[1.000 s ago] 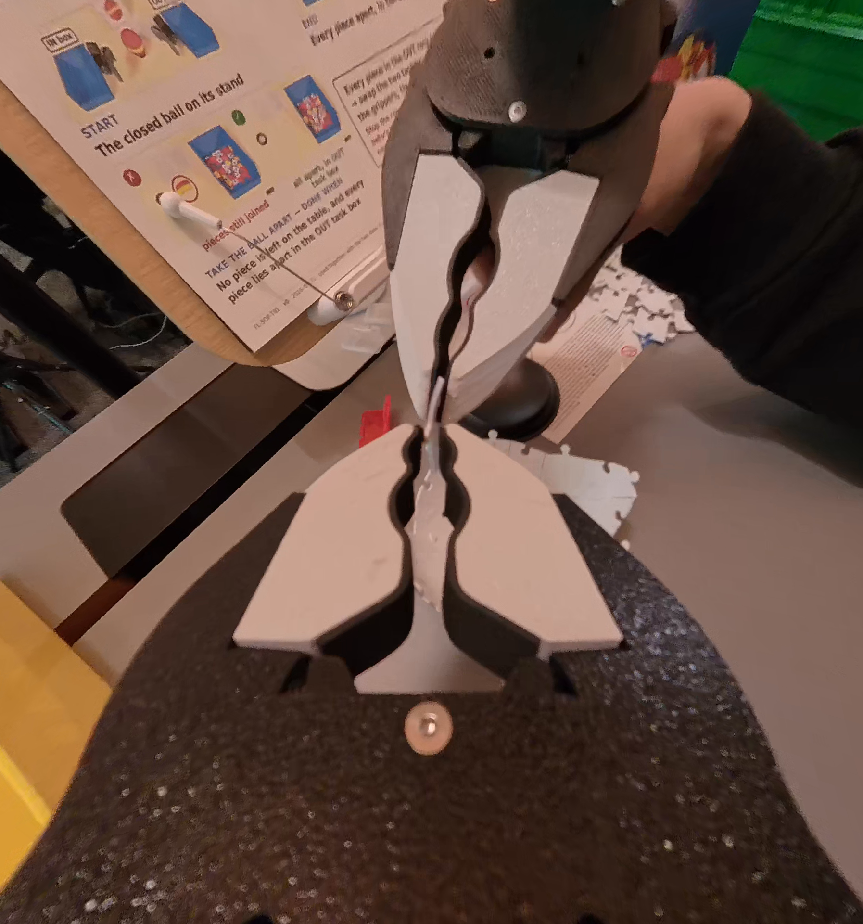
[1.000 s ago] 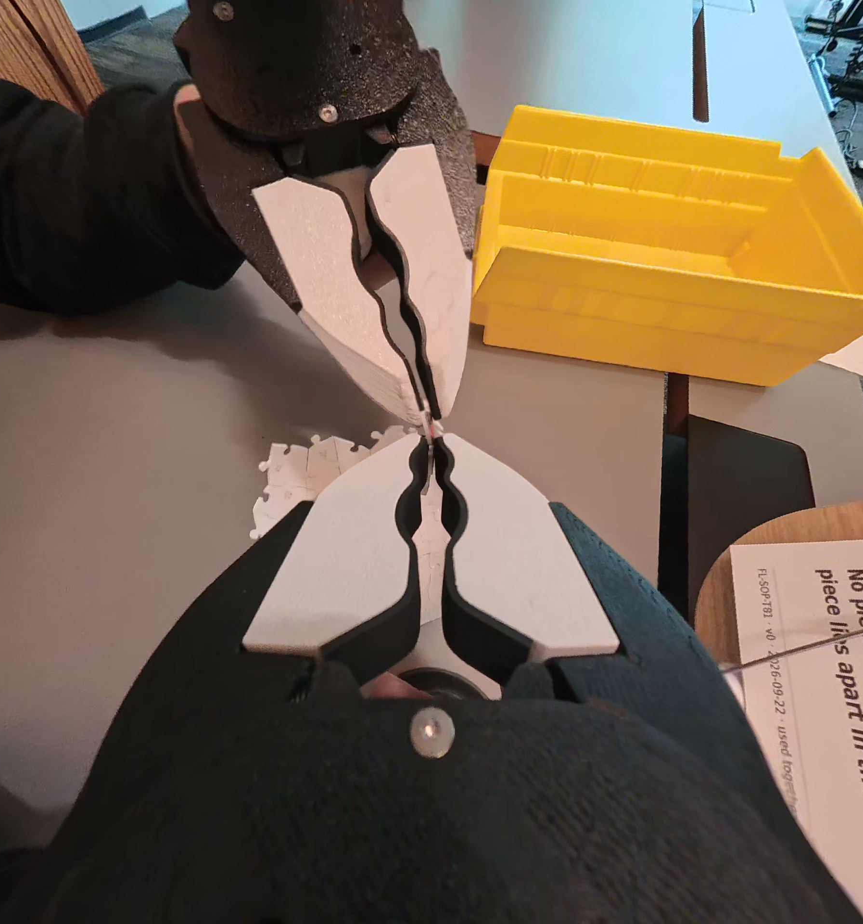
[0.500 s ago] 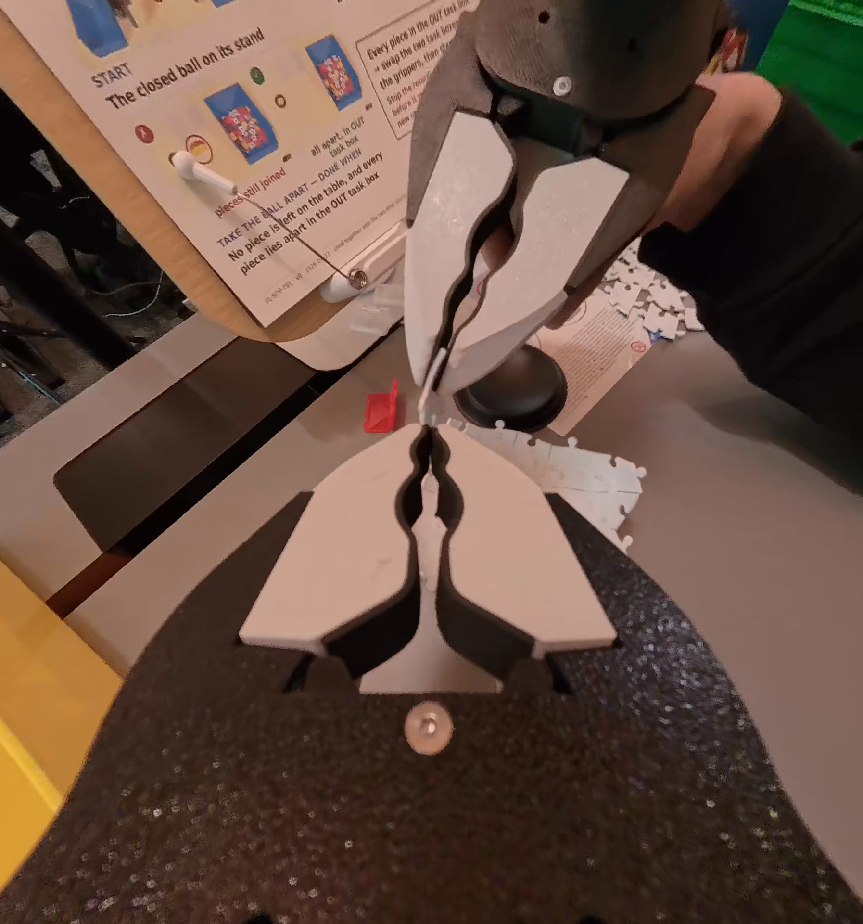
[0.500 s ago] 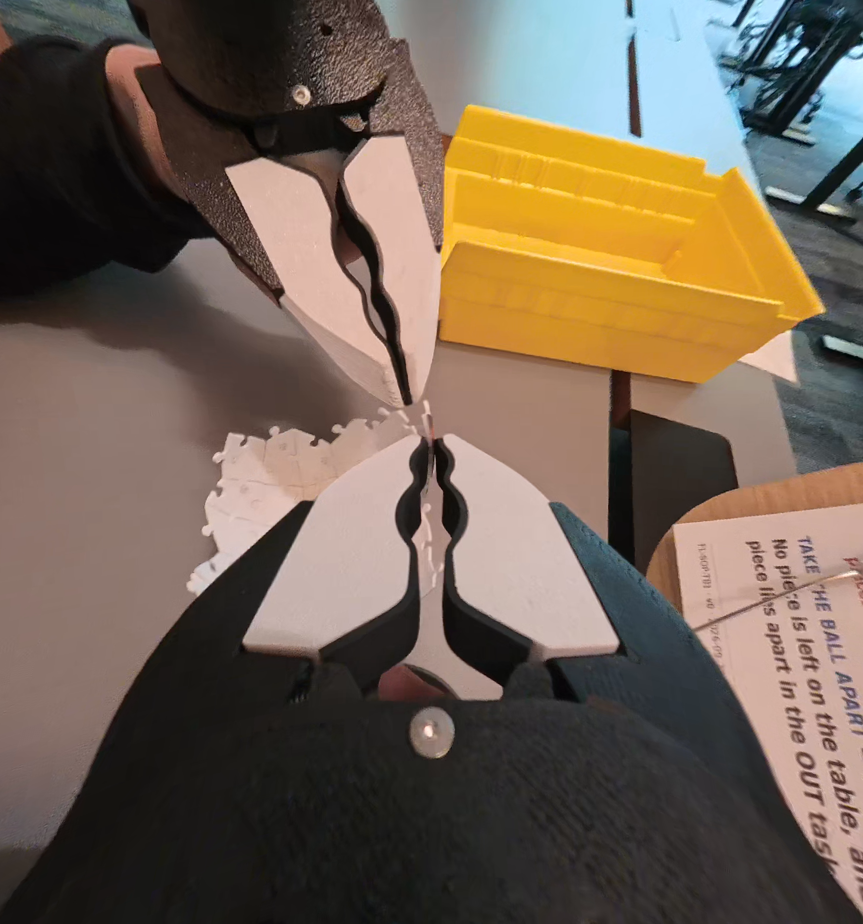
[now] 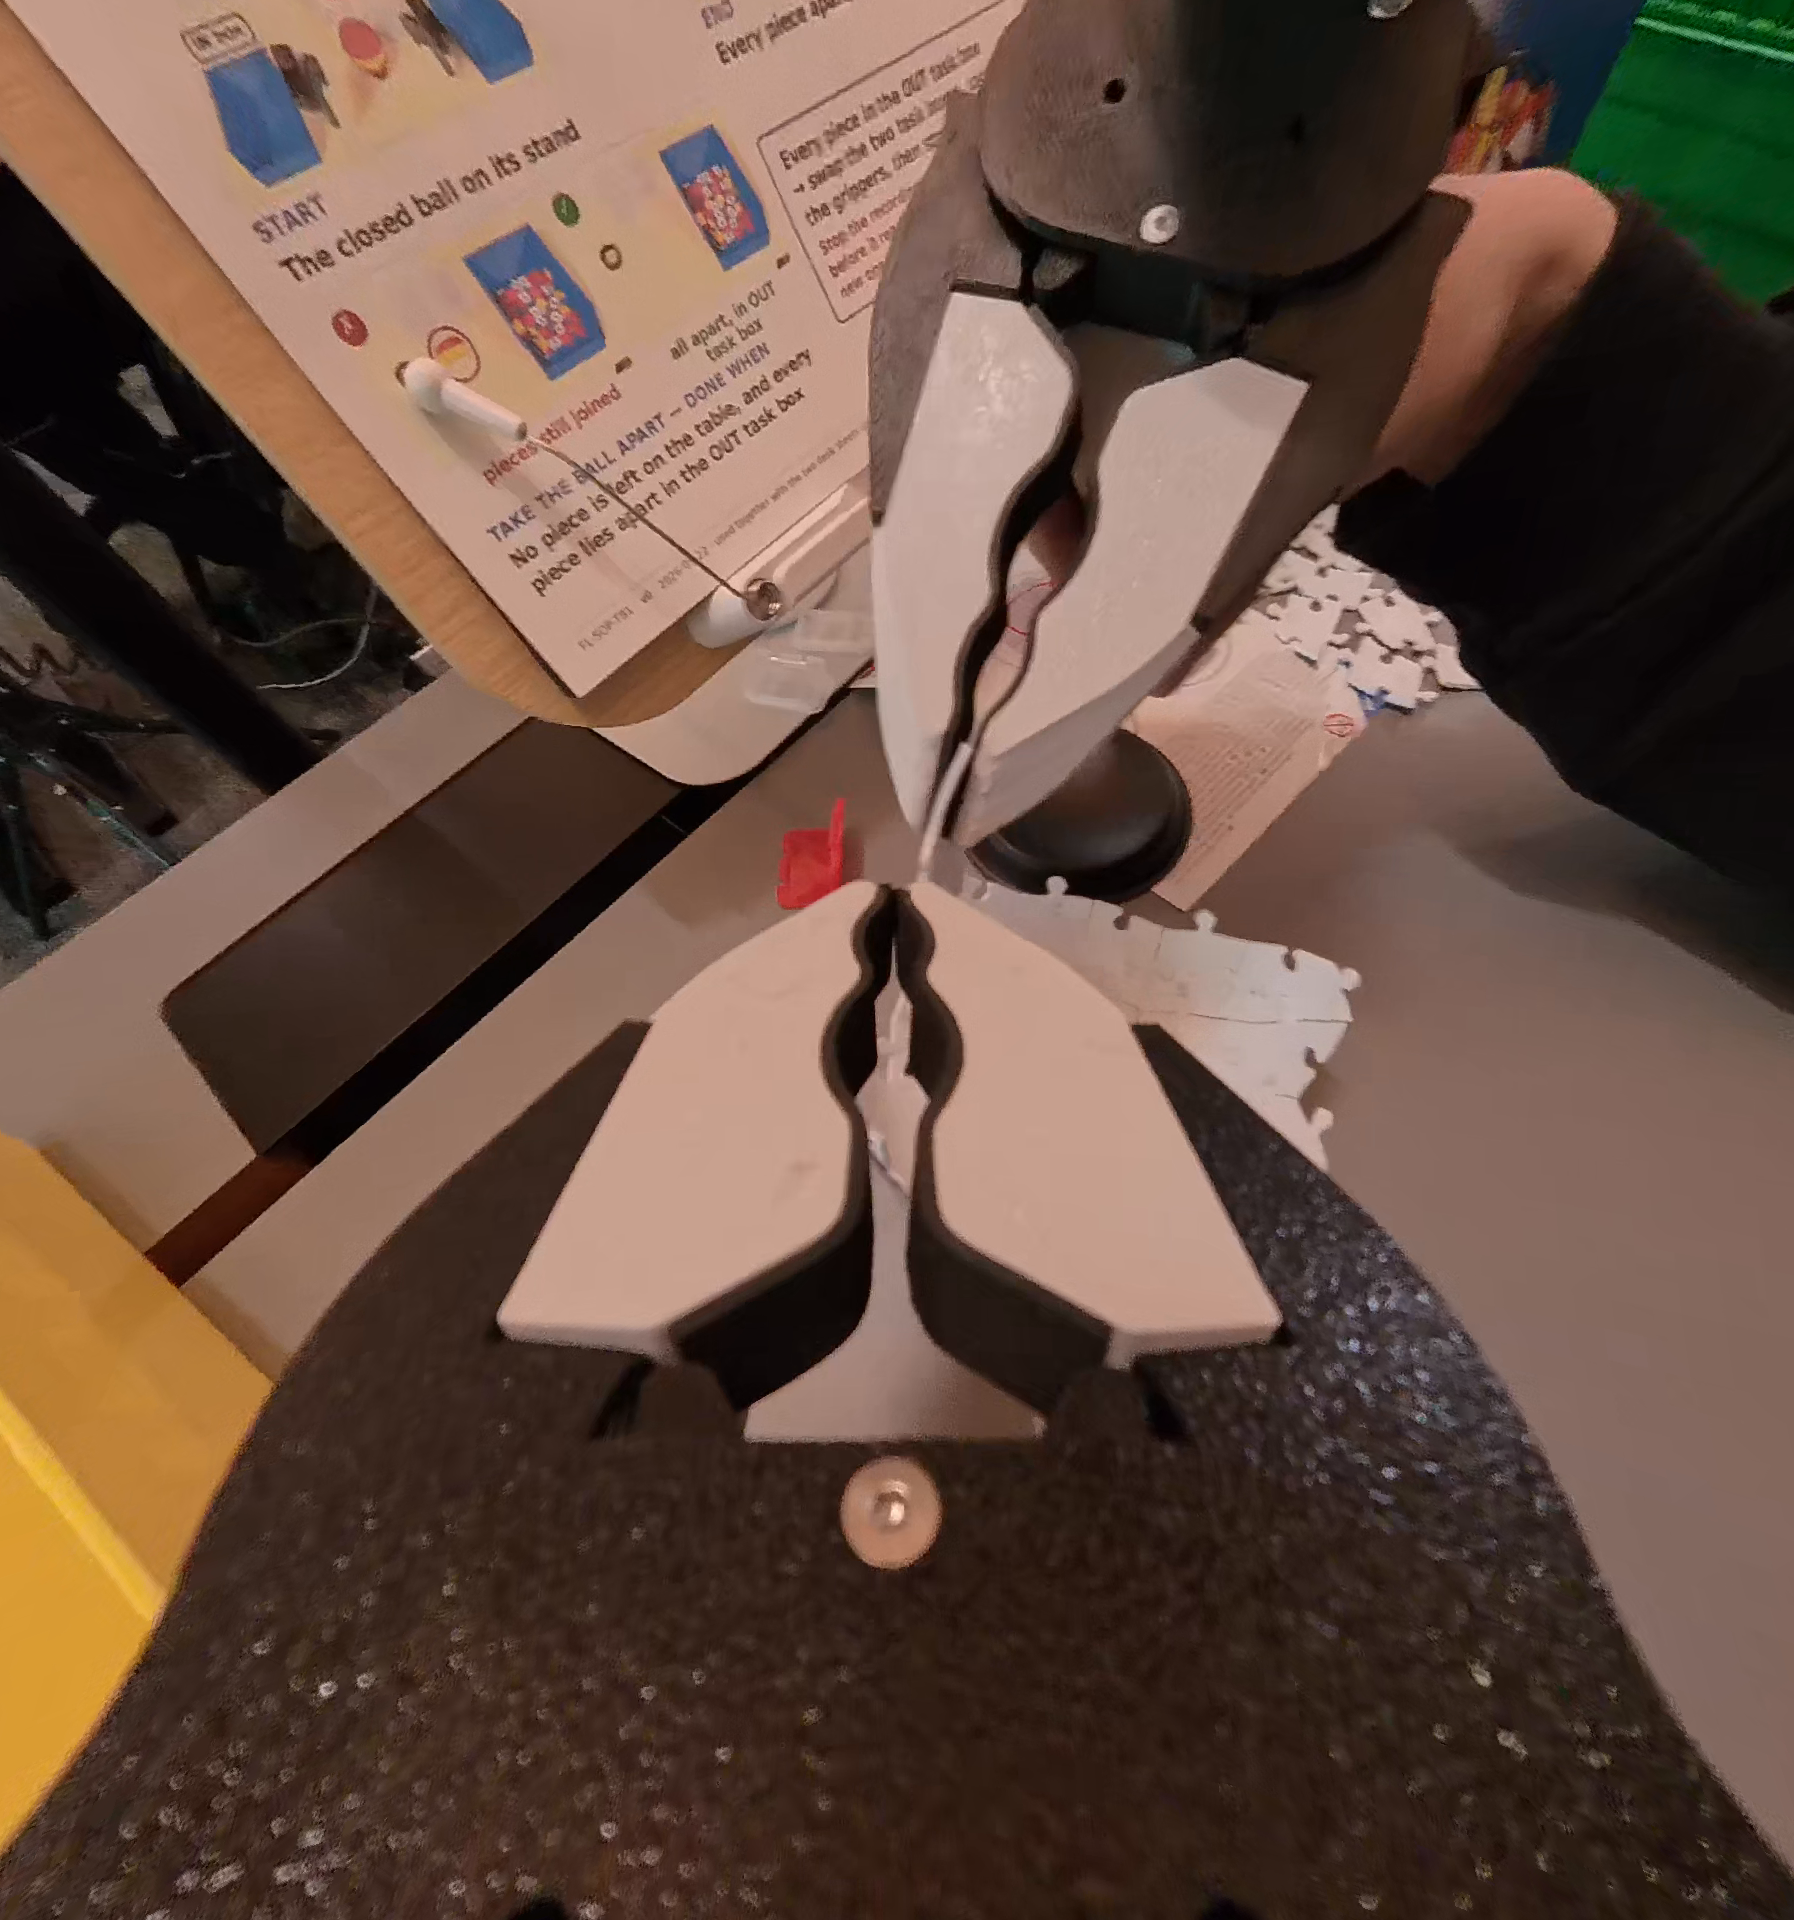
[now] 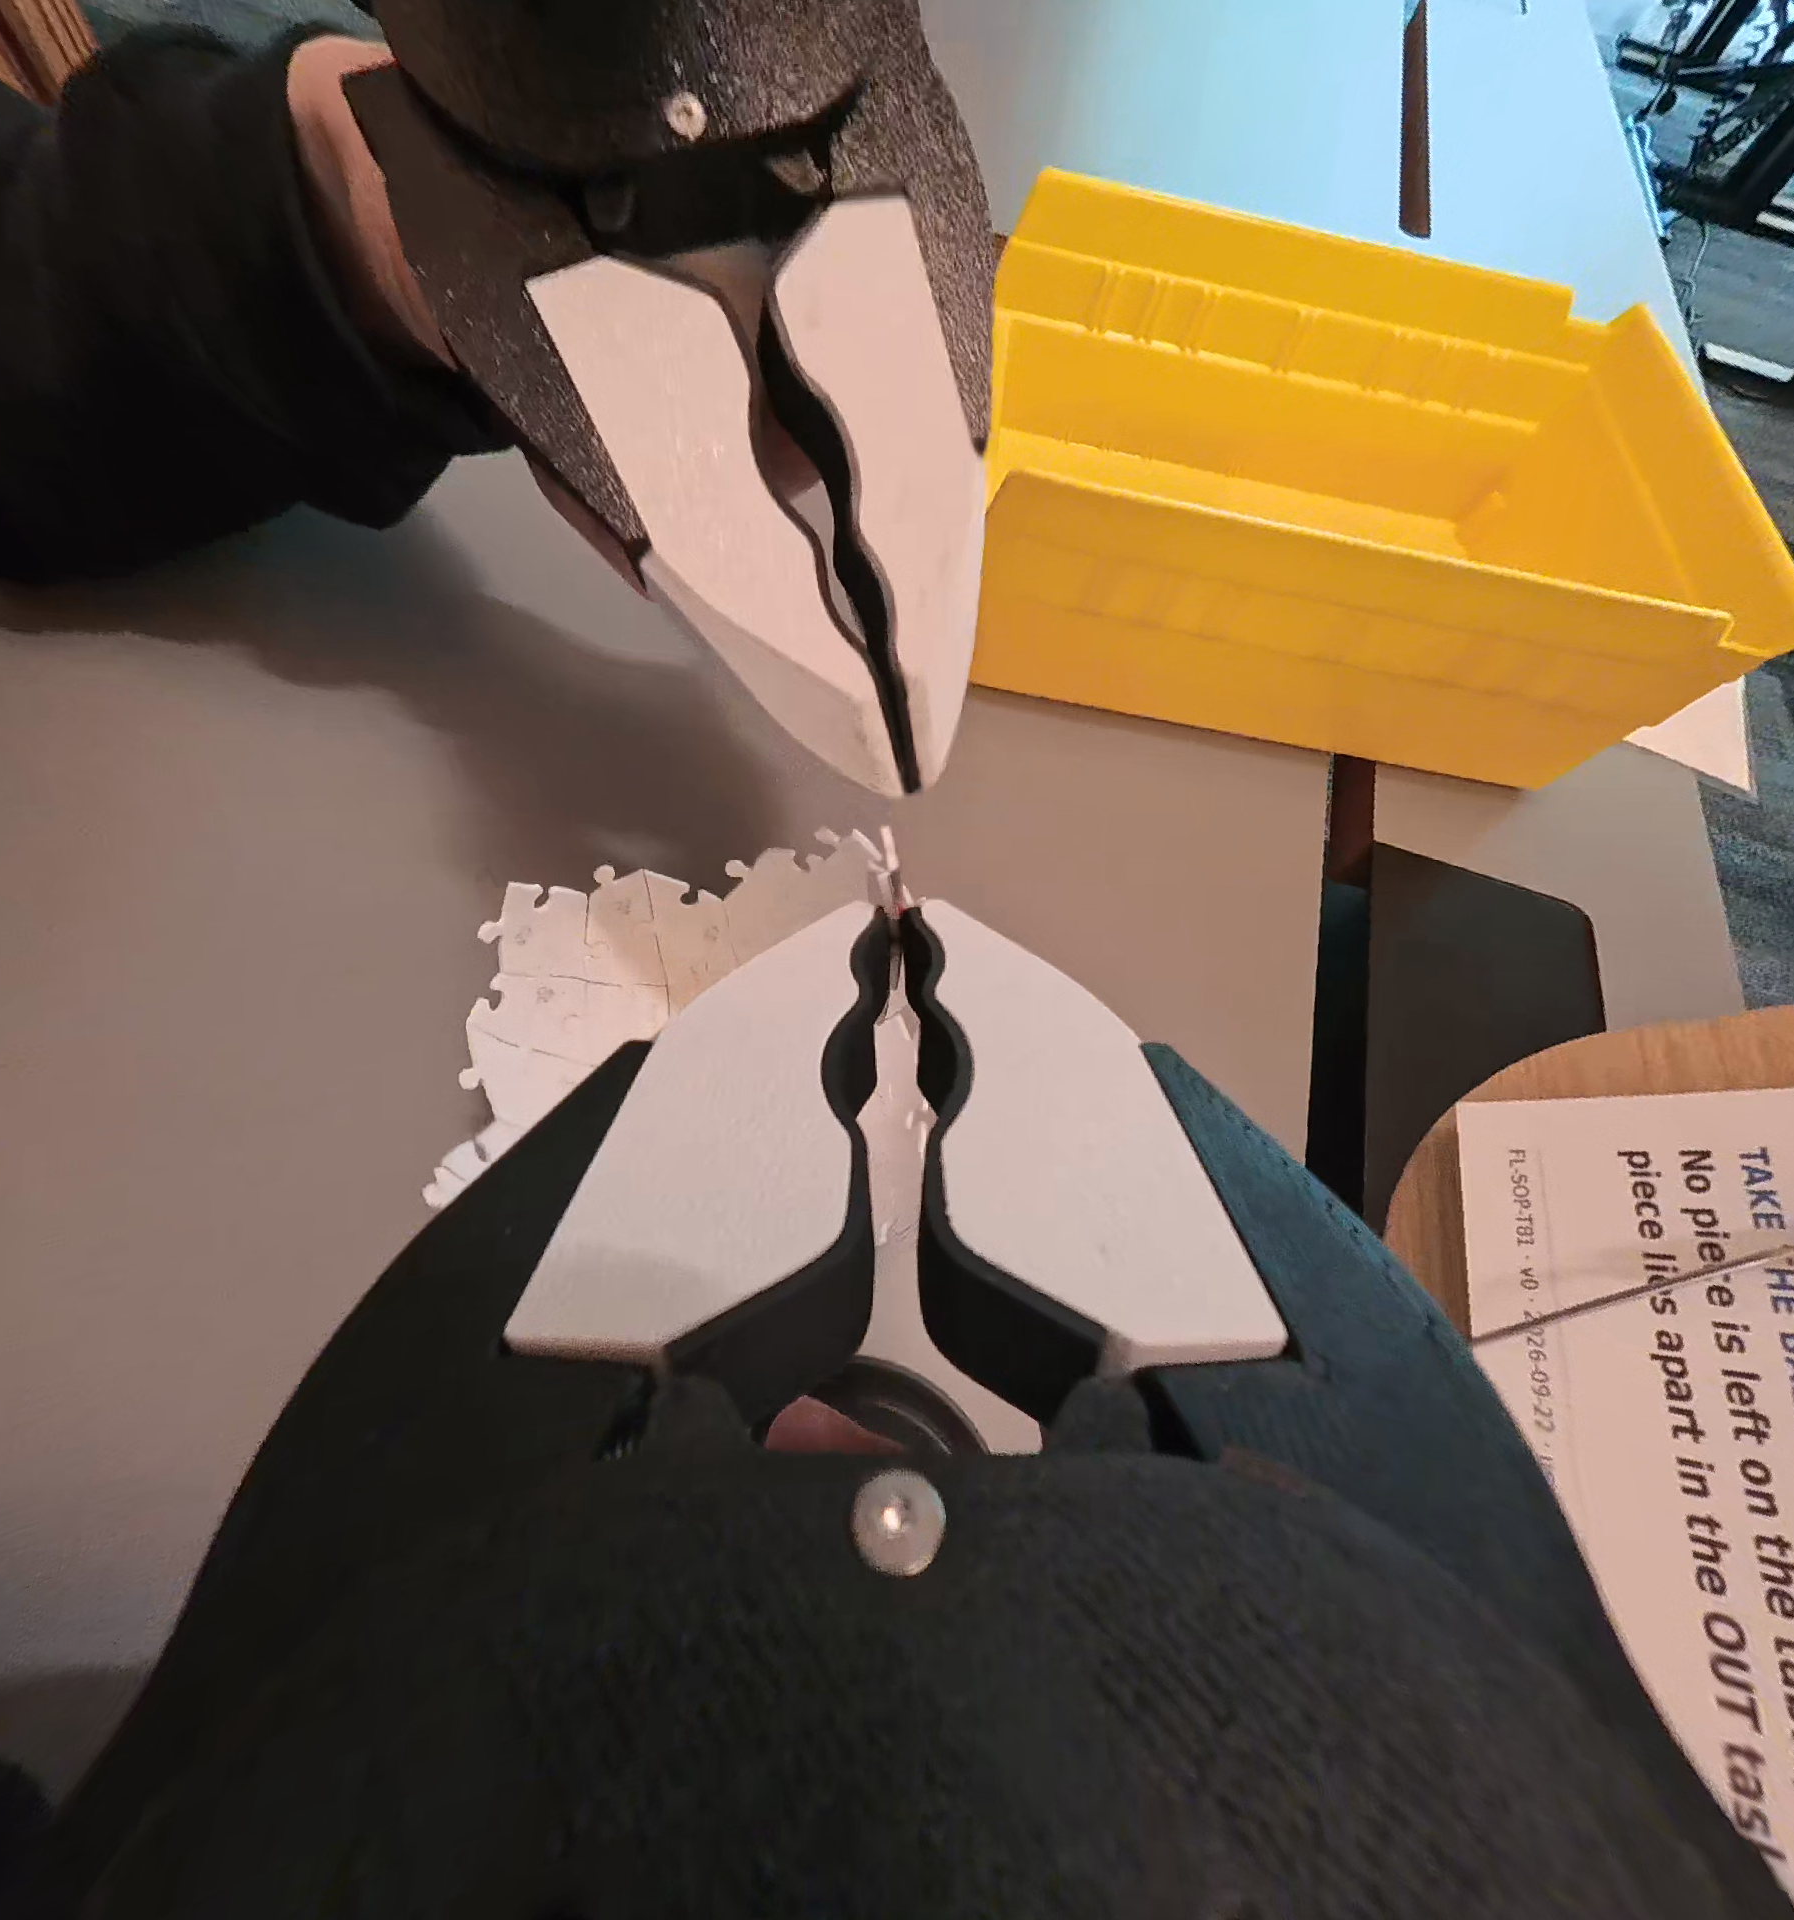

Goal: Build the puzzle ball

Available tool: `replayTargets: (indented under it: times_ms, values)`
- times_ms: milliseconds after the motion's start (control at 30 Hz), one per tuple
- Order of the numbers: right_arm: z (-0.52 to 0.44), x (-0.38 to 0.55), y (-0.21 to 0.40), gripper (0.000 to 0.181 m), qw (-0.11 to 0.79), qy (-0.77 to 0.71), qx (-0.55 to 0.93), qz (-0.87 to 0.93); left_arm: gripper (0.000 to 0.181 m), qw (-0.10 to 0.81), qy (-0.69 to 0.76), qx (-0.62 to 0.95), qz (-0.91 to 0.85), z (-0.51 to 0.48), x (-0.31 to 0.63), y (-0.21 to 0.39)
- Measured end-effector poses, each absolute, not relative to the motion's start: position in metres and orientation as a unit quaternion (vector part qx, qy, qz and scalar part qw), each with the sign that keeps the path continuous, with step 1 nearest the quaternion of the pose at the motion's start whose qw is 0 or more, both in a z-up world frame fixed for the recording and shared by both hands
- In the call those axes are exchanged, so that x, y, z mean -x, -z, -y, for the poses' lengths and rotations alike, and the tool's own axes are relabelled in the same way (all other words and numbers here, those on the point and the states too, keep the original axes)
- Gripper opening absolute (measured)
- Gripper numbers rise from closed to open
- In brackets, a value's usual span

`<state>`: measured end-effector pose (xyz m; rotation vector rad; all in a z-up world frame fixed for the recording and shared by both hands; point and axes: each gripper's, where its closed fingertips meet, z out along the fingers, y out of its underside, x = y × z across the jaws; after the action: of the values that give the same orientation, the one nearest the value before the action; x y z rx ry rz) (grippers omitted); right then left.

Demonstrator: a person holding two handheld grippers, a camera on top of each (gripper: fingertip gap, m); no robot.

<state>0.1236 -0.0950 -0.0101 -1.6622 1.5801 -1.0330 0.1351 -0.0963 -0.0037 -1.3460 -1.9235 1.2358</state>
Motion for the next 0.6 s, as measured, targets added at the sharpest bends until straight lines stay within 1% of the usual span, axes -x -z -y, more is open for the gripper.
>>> replayTargets:
  times_ms: [33,67,100,200,267,333,433,600]
  values:
    - [0.096,-0.123,0.010,0.003,0.307,0.392,0.628,-0.598,0.002,0.250,-0.445,0.496,0.703,0.093,-0.135,0.004]
    - [0.096,-0.124,0.009,0.003,0.307,0.394,0.628,-0.597,0.013,0.253,-0.434,0.500,0.705,0.090,-0.134,0.007]
    - [0.093,-0.125,0.007,0.003,0.311,0.393,0.632,-0.592,0.018,0.248,-0.424,0.503,0.711,0.090,-0.135,0.010]
    - [0.089,-0.128,0.004,0.003,0.300,0.399,0.642,-0.582,0.009,0.221,-0.426,0.522,0.705,0.090,-0.133,0.016]
    - [0.089,-0.128,0.007,0.003,0.289,0.399,0.649,-0.580,0.009,0.227,-0.430,0.533,0.693,0.085,-0.129,0.014]
    - [0.091,-0.128,0.008,0.003,0.292,0.398,0.646,-0.582,0.000,0.228,-0.422,0.541,0.691,0.082,-0.128,0.016]
    - [0.091,-0.131,0.004,0.002,0.307,0.405,0.635,-0.582,0.000,0.242,-0.412,0.536,0.696,0.081,-0.124,0.019]
    - [0.094,-0.129,0.011,0.002,0.292,0.400,0.640,-0.587,0.000,0.245,-0.419,0.527,0.698,0.084,-0.124,0.017]
